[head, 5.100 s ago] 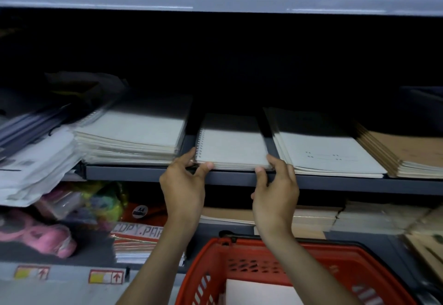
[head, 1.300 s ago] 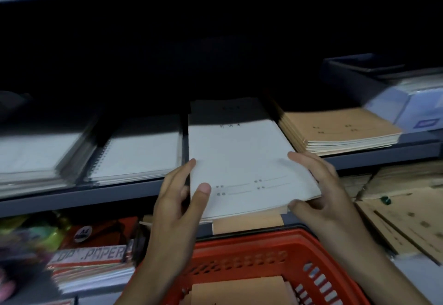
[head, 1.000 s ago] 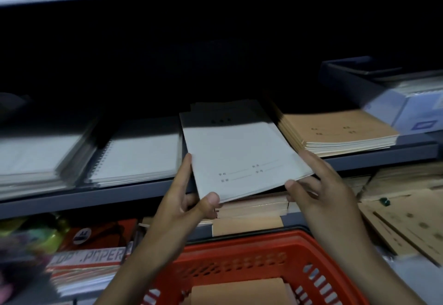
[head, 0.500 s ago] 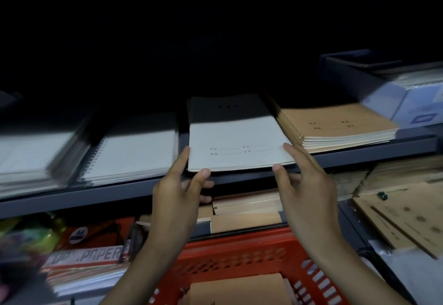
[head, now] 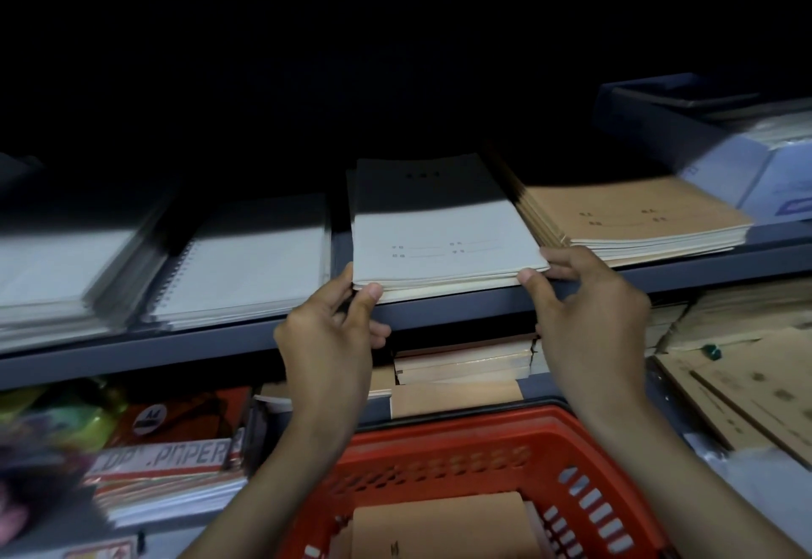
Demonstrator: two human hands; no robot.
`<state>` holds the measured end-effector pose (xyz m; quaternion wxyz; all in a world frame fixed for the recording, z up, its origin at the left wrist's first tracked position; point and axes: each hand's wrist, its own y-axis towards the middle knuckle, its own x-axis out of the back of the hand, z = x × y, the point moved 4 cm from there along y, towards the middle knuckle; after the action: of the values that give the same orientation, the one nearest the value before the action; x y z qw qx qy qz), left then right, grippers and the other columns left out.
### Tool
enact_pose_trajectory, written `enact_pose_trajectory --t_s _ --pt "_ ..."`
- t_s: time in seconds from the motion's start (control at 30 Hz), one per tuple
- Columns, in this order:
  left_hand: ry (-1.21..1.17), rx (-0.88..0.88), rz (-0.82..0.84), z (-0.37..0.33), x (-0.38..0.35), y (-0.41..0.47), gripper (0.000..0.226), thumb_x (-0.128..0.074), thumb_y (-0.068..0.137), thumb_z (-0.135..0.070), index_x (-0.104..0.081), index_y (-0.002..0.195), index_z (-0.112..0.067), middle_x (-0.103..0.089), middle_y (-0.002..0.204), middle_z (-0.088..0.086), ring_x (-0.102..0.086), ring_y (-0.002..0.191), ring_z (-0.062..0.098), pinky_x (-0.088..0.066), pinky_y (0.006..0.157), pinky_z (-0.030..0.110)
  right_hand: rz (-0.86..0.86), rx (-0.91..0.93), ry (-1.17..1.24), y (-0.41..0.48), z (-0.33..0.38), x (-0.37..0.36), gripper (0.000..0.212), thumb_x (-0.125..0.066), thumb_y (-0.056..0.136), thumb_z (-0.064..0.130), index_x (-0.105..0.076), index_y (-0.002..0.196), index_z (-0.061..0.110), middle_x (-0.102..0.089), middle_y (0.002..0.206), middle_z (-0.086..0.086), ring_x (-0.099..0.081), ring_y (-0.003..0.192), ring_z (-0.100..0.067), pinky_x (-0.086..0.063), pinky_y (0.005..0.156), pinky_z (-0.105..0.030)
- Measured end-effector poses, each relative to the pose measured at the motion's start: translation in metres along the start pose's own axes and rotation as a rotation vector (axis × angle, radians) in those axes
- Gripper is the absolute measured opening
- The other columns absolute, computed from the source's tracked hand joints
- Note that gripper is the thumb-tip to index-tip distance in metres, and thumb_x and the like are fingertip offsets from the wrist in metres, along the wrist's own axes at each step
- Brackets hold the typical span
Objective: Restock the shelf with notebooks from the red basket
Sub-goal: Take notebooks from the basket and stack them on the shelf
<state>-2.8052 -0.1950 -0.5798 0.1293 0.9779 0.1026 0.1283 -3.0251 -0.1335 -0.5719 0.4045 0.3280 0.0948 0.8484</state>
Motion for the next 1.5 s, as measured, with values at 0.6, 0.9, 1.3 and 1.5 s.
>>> enact_pose_trajectory --t_s 0.6,0.9,1.3,1.5 --pt "0.162 -0.398 0.059 0.019 0.007 -0.068 0.015 -0.055 0.087 -0.001 -0.058 0.096 -0.012 -0.056 0.088 -0.001 -0.052 0.074 0.007 -0.042 0.068 0.019 0.144 0.22 0.007 -0.056 0.002 -0.002 0.016 -0.056 0.091 0.023 -0.057 0.106 0.018 -0.057 0.102 0.005 -0.058 0.075 -0.017 -0.042 0.068 -0.03" --pt "0.793 0.721 0.757 0.22 0.006 -0.166 0.037 -0.055 0.082 -0.02 -0.057 0.116 -0.007 -0.065 0.115 0.014 -0.064 0.104 0.031 -0.056 0.084 0.039 1.113 0.207 -0.487 -0.189 -0.074 -0.067 0.026 -0.053 0.095 0.034 -0.055 0.118 0.021 -0.068 0.108 -0.006 -0.066 0.097 -0.027 -0.052 0.078 -0.031" --pt "0.303 1.249 0.476 0.22 0.038 -0.169 0.042 -0.05 0.097 -0.027 -0.049 0.135 -0.011 -0.058 0.121 0.013 -0.058 0.103 0.028 -0.049 0.086 0.041 1.554 0.494 -0.756 -0.263 -0.125 -0.087 0.043 -0.023 0.106 0.023 -0.028 0.148 0.017 -0.043 0.148 -0.012 -0.047 0.13 -0.031 -0.041 0.101 -0.041" --pt "-0.188 1.361 0.189 0.22 0.047 -0.166 0.047 -0.035 0.103 -0.045 -0.046 0.124 -0.004 -0.063 0.107 0.022 -0.063 0.101 0.034 -0.052 0.09 0.044 1.28 0.204 -0.578 -0.206 -0.121 -0.097 0.018 -0.053 0.096 0.035 -0.061 0.11 0.026 -0.067 0.098 -0.003 -0.063 0.098 -0.025 -0.045 0.079 -0.033"
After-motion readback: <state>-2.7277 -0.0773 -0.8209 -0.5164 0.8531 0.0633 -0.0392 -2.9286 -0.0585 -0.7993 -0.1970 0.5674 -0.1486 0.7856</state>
